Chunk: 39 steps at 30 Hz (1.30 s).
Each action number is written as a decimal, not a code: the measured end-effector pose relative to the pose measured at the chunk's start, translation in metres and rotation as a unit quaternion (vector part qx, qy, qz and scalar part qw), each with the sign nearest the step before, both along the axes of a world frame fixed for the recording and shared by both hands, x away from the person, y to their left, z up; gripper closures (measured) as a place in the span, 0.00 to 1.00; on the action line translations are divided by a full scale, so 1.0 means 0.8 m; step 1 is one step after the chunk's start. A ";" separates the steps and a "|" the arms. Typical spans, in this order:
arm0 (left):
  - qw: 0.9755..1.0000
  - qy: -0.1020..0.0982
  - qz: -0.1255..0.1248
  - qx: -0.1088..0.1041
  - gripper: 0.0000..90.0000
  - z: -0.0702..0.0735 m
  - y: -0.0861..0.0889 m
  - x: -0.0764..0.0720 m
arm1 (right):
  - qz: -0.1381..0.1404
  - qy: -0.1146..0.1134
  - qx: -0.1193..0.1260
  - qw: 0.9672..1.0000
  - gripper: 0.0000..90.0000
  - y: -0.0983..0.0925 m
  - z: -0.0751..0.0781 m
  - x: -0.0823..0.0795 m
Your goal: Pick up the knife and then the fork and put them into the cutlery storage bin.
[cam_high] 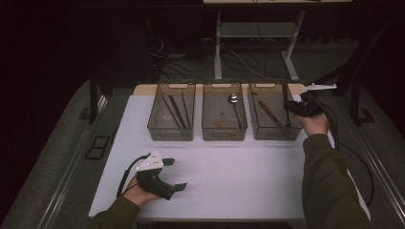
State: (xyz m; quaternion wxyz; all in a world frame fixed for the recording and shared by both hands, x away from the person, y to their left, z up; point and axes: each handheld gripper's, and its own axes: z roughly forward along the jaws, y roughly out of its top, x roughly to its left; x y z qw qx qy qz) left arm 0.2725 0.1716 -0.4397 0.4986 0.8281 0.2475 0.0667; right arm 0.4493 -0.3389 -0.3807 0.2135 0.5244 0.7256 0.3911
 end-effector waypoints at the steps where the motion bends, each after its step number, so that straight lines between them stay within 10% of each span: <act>1: 1.000 0.000 0.000 0.000 0.00 0.000 0.000 0.000 | -0.002 0.000 0.001 1.000 0.64 0.000 0.000 -0.001; 11: 1.000 0.001 0.002 0.001 0.00 0.000 0.000 0.000 | 0.030 -0.008 0.042 0.999 0.37 0.001 0.008 -0.029; 18: 1.000 0.002 0.003 0.005 0.00 0.001 0.000 0.001 | 0.048 -0.013 0.021 0.999 0.22 0.013 0.008 -0.051; 39: 1.000 0.002 0.010 0.004 0.00 0.002 0.003 0.000 | 0.106 -0.039 0.049 0.992 0.15 0.032 -0.014 -0.137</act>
